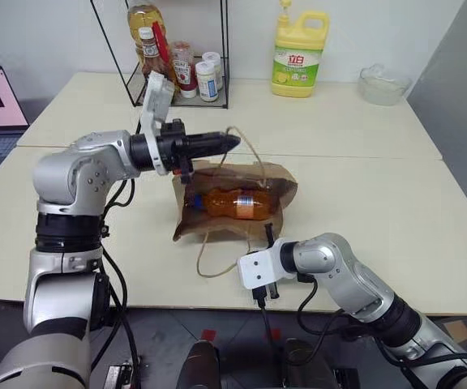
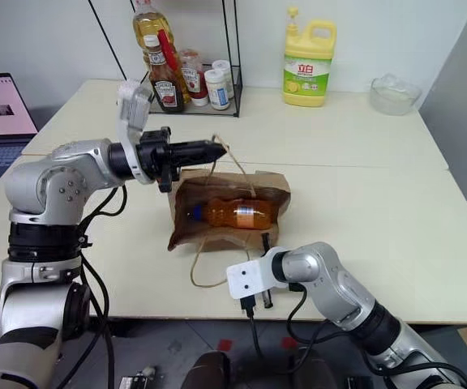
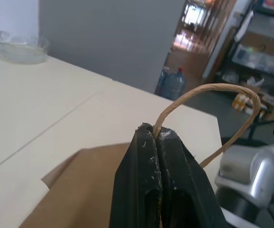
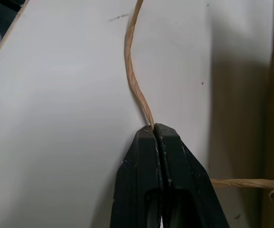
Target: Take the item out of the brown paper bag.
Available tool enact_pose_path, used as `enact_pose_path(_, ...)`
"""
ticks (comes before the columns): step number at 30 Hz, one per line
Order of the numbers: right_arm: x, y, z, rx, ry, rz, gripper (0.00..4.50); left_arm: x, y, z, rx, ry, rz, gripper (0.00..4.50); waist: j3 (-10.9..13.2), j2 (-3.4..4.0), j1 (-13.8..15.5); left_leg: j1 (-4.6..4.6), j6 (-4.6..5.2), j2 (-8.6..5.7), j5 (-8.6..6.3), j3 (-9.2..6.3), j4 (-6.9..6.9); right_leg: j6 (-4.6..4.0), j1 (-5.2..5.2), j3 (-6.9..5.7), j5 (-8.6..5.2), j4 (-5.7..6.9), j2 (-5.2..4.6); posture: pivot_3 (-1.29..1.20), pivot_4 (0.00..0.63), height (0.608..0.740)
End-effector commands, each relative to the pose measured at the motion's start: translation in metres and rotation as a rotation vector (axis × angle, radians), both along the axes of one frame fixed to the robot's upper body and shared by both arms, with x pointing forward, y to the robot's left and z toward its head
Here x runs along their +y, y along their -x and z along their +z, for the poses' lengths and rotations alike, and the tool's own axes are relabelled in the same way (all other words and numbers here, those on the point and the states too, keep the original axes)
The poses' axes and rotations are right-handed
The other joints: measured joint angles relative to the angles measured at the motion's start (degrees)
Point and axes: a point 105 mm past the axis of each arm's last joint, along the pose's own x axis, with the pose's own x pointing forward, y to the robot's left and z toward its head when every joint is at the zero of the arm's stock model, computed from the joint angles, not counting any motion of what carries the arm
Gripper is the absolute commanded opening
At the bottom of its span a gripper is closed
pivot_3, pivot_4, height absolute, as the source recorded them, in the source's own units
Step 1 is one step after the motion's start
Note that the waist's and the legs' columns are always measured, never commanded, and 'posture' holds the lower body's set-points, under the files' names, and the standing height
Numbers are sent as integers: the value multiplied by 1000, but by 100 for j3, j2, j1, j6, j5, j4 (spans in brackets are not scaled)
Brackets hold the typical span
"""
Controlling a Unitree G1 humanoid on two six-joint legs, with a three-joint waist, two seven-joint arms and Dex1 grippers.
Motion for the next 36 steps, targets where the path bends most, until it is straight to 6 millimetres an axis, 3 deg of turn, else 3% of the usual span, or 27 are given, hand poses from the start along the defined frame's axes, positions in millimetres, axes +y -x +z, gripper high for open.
enact_pose_path(1,4,5,12,-71,8,62,28,1,-1,20,-45,56,11,0,0,0,0,0,-7,0,4,0,0,0,-1,0,0,0,0,0,150,740)
enact_pose_path(5,2,5,11,-91,23,75,28,2,-3,26,-48,74,10,0,0,-1,5,-2,-11,-1,6,0,0,0,0,-1,0,-1,0,0,150,740)
enact_pose_path(10,3,5,15,-124,13,97,28,1,4,14,-43,32,-27,0,1,-1,2,-1,-14,0,8,0,-1,0,0,0,0,-2,0,0,150,740)
enact_pose_path(11,3,4,18,-135,1,95,195,2,4,13,-41,32,-28,0,1,-1,4,-1,-15,0,8,1,-1,0,0,0,0,-2,0,0,150,740)
enact_pose_path(13,3,3,22,-157,-13,95,602,4,3,11,-37,32,-26,0,1,-1,4,-1,-15,0,8,0,-1,0,0,0,0,-2,0,0,150,740)
enact_pose_path(18,-2,7,33,-175,-40,117,2330,6,2,8,-29,29,-24,0,1,-1,4,-2,-15,0,8,1,-1,0,0,0,0,-3,0,0,150,740)
enact_pose_path(22,-10,22,59,-116,-140,155,3736,9,0,6,-22,33,-14,0,1,-1,5,-2,-15,0,8,0,-1,0,0,0,0,-4,0,0,150,740)
enact_pose_path(25,-17,34,73,-32,-200,183,3736,10,-1,5,-21,33,-13,0,1,-1,5,-2,-14,0,8,0,-2,0,1,0,0,-5,0,0,150,740)
enact_pose_path(29,-20,36,102,135,-350,116,3736,10,-2,6,-23,34,-9,0,1,-1,4,-1,-14,1,8,0,-1,0,2,0,0,-3,0,0,150,740)
enact_pose_path(36,14,10,137,287,-598,-47,3736,11,-4,8,-29,37,-9,0,2,1,-17,-1,-14,2,8,-2,-4,-1,-4,0,0,1,2,0,150,740)
